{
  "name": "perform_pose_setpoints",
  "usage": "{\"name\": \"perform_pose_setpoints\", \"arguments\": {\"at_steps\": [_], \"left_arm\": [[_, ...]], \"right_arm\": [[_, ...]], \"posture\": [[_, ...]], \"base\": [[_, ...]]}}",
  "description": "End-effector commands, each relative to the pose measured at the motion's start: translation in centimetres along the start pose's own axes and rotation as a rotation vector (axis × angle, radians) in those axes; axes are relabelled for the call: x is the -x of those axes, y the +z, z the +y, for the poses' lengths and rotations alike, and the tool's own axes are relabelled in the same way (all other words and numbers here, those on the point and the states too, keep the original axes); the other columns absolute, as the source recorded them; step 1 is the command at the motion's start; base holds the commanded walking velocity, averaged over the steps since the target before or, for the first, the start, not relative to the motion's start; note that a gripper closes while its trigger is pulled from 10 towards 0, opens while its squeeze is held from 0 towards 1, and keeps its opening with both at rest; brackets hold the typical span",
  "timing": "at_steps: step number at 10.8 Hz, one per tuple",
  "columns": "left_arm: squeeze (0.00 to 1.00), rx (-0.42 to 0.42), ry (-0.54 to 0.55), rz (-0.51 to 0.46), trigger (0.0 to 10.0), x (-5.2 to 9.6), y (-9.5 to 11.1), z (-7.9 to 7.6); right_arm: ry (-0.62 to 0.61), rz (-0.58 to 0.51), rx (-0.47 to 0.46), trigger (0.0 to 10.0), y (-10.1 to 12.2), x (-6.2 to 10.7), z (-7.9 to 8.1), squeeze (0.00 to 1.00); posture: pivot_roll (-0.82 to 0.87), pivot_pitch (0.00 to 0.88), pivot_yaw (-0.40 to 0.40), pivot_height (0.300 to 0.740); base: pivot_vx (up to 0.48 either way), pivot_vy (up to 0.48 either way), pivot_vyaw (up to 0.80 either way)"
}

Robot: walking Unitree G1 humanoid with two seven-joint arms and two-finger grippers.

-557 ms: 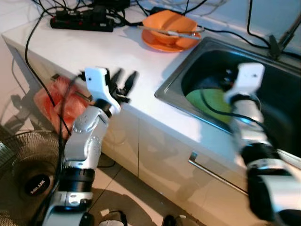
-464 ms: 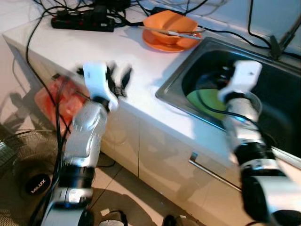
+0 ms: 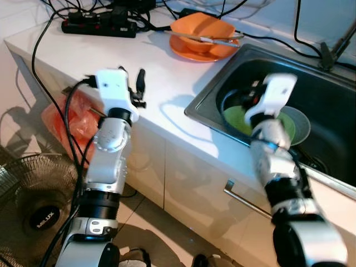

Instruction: Kitchen organization

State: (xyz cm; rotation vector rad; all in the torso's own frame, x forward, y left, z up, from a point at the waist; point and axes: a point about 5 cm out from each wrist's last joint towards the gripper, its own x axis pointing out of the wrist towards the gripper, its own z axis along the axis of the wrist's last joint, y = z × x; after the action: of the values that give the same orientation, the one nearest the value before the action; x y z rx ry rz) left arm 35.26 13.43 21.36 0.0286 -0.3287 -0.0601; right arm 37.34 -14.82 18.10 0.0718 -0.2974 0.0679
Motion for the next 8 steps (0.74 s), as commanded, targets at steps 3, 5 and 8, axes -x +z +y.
{"name": "perform_pose_setpoints", "arguments": {"at_steps": [3, 5, 8], "left_arm": [[0.00, -0.024, 0.012, -0.020, 10.0, -0.1, 0.1, -0.4], [0.00, -0.019, 0.022, -0.022, 10.0, 0.0, -0.1, -0.4], [0.00, -0.012, 0.028, -0.010, 10.0, 0.1, -0.3, -0.3]], "right_arm": [[0.059, 0.021, -0.076, 10.0, -0.6, 0.8, 2.9, 0.00], [0.067, 0.036, -0.087, 10.0, -0.8, 1.0, 3.3, 0.00], [0.044, 0.067, -0.110, 10.0, -0.8, 0.7, 2.7, 0.00]], "posture": [[0.06, 0.110, -0.023, 0.740], [0.07, 0.108, -0.030, 0.740], [0.07, 0.096, -0.033, 0.740]], "base": [[0.000, 0.000, 0.00], [0.000, 0.000, 0.00], [0.000, 0.000, -0.27]]}}
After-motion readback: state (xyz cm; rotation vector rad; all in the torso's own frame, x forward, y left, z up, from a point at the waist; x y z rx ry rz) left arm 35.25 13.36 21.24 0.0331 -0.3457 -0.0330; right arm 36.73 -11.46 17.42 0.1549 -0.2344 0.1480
